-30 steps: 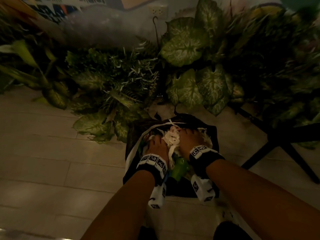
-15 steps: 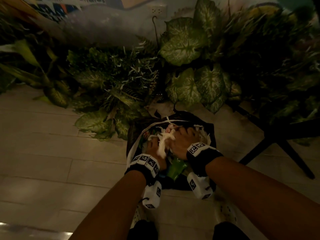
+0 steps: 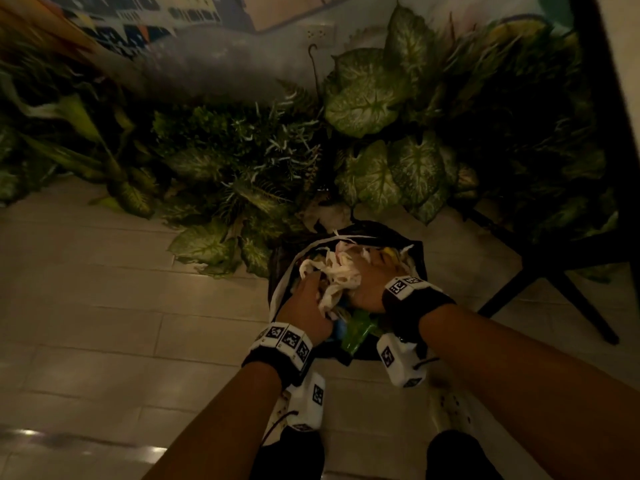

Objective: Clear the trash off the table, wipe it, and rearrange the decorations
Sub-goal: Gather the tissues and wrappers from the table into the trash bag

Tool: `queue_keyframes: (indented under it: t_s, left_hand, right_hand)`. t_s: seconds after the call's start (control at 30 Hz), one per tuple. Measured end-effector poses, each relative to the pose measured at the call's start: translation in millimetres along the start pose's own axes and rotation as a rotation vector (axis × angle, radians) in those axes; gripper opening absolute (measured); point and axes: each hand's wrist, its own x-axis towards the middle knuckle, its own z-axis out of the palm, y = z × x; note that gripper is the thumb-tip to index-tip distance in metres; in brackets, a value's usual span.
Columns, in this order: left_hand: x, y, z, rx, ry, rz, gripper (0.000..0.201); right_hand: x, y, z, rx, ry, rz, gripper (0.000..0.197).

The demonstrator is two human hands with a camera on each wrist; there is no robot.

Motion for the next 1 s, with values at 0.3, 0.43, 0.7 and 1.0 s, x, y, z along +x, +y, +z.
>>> queue_keyframes:
  t_s: [0.3,0.43,0.7,1.0]
  left_hand:
    - [-42,15,-42,-0.145,0.097,-0.223,0.074]
    - [-47,18,-65,-0.137,0.124,-0.251,0.075]
    - [-82,58,-85,-0.147,0.137,-0.181,0.072]
    - [-139,120,-68,-0.246,0.258,-0.215,0.072]
  right_hand:
    - [-52,1,-16,0.062,0.021,-0.099,0.089]
    - [-79,-5,-30,0.199,0.076,-0.123,0.093]
    - [-150,5,-65,0.421,0.153,-0.130,0.083]
    - [-249,54,-136,0.427,0.219,-0.295,0.072]
